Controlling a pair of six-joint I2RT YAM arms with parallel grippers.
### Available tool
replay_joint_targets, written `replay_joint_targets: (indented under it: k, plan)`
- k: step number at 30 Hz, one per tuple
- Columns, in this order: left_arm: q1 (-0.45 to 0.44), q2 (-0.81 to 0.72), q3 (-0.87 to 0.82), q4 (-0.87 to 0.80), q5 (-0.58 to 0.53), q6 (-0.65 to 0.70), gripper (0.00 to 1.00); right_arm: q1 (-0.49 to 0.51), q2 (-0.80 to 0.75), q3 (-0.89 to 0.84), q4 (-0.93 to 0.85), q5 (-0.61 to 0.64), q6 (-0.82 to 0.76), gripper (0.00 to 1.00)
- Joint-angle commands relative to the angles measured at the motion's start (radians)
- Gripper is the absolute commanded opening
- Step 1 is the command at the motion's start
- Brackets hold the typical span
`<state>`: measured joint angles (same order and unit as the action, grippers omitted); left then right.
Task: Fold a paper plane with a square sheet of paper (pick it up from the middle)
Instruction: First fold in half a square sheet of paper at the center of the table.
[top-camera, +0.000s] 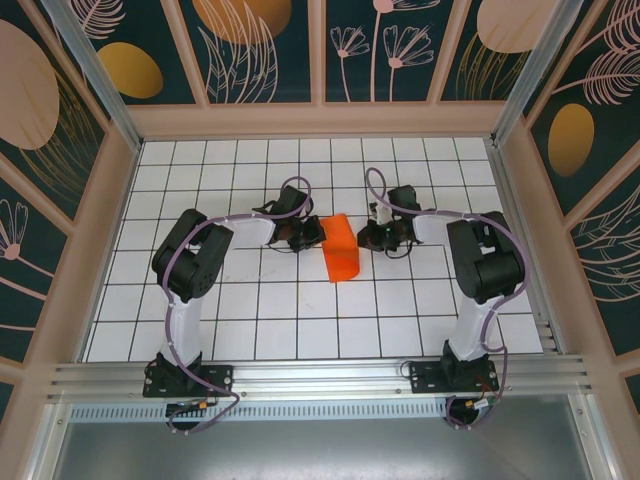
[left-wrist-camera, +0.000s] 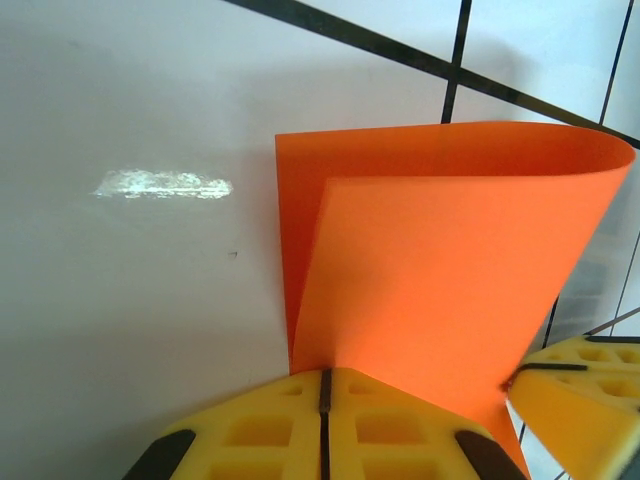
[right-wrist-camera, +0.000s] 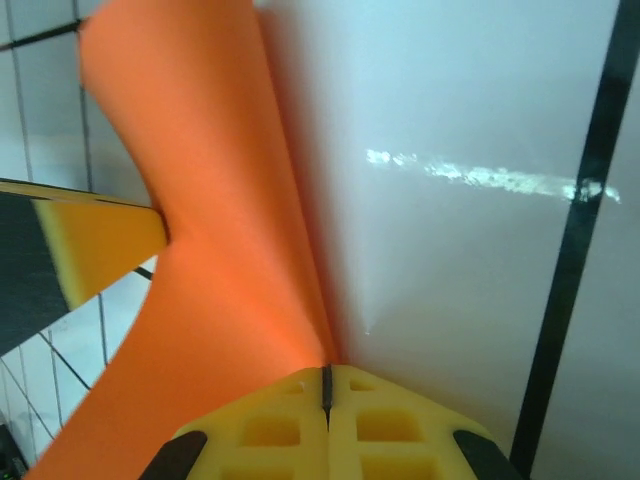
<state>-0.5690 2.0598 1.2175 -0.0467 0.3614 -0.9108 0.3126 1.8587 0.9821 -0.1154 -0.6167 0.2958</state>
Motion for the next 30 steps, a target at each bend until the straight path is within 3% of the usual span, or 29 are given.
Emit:
replay_joint_targets:
  k: [1,9,17,24,30]
  plan:
    - [0.005,0.091,-0.064,-0.153,-0.134,0.0,0.1,0.007,-0.071,-0.003,0.073,-0.06,0.026,0.0]
    - [0.004,0.093,-0.062,-0.154,-0.131,0.003,0.1,0.072,0.07,0.094,0.145,-0.069,0.105,0.0]
    - [0.004,0.097,-0.069,-0.156,-0.133,0.002,0.1,0.055,0.132,0.082,0.176,-0.013,0.125,0.0]
    - [0.004,0.095,-0.081,-0.157,-0.139,0.004,0.06,-0.032,0.088,-0.048,0.218,0.019,0.123,0.0]
    - [0.004,0.098,-0.081,-0.156,-0.139,0.003,0.05,-0.045,0.026,-0.019,0.224,-0.01,0.162,0.0]
